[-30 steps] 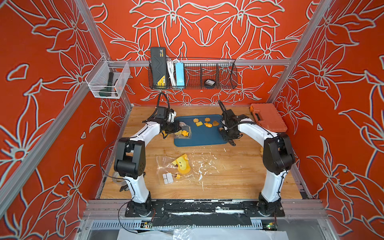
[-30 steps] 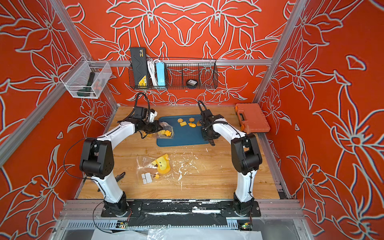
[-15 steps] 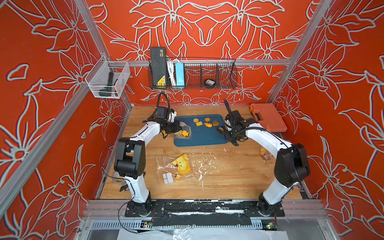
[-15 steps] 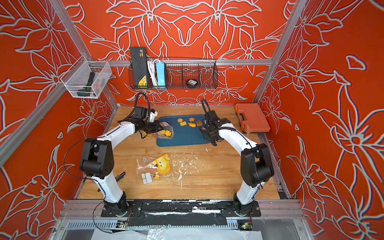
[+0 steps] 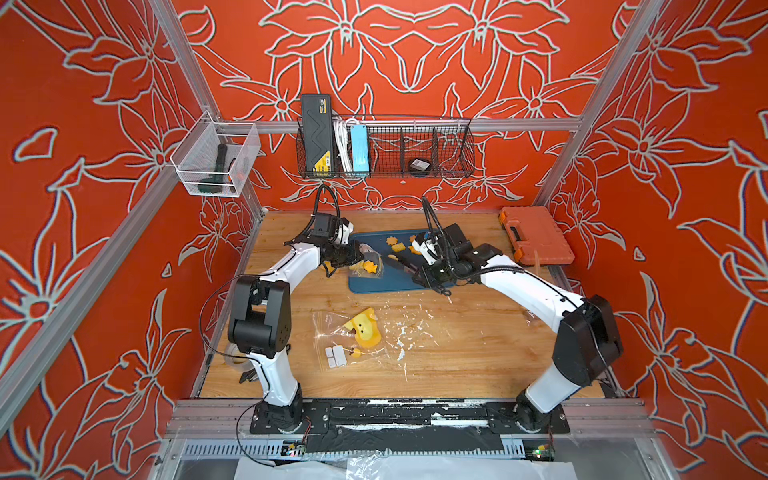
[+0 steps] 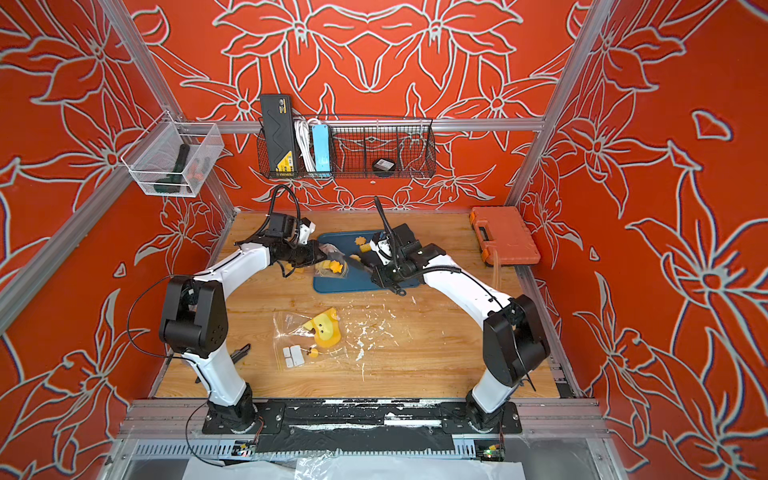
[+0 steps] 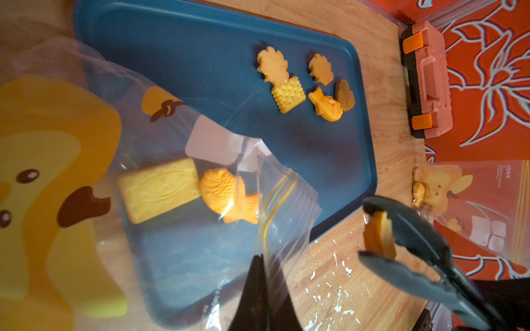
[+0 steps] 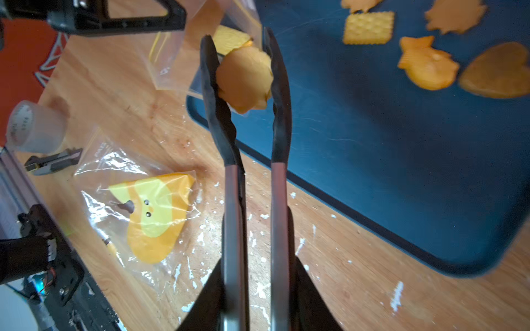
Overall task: Put the cookies into a resealable bag to prevent moisture
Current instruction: Place the cookie in the ziploc bag.
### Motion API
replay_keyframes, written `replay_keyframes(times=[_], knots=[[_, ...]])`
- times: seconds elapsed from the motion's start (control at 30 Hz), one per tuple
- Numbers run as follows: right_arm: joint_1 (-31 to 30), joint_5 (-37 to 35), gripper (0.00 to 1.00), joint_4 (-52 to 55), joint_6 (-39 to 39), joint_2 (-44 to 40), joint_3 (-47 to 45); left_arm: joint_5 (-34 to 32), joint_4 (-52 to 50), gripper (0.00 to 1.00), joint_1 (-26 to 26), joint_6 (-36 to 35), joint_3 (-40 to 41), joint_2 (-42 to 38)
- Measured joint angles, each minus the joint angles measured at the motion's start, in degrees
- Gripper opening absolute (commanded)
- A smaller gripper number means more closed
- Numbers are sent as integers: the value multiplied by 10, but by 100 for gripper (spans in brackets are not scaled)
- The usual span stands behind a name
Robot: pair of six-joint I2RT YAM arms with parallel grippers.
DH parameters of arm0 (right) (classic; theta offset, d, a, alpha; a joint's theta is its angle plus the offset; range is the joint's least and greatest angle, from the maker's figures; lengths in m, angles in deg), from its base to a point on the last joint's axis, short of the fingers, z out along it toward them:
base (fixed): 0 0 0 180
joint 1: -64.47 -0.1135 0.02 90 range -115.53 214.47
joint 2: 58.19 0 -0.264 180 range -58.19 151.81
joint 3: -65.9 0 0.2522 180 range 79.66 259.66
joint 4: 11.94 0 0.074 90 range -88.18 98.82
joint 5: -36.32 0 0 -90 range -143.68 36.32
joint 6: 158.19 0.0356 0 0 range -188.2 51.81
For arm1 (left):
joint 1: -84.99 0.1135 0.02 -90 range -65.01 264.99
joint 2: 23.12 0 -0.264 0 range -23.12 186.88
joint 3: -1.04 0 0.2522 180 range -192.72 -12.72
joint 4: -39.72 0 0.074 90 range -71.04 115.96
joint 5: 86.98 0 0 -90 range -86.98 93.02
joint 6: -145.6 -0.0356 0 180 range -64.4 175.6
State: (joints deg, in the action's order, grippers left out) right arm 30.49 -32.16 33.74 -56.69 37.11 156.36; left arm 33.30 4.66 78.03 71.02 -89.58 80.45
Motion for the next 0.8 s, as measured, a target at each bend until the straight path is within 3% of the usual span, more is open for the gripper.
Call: replay_keyframes(times=[0.4, 0.5, 0.8], knots=[[-22, 27, 34, 5, -2, 134, 108, 10, 0, 0, 0, 0, 0, 0], [-25, 31, 44, 6, 2, 159, 140, 10, 0, 0, 0, 0, 0, 0], [-27, 40, 56, 11, -1, 171, 155, 10, 0, 0, 0, 0, 0, 0]])
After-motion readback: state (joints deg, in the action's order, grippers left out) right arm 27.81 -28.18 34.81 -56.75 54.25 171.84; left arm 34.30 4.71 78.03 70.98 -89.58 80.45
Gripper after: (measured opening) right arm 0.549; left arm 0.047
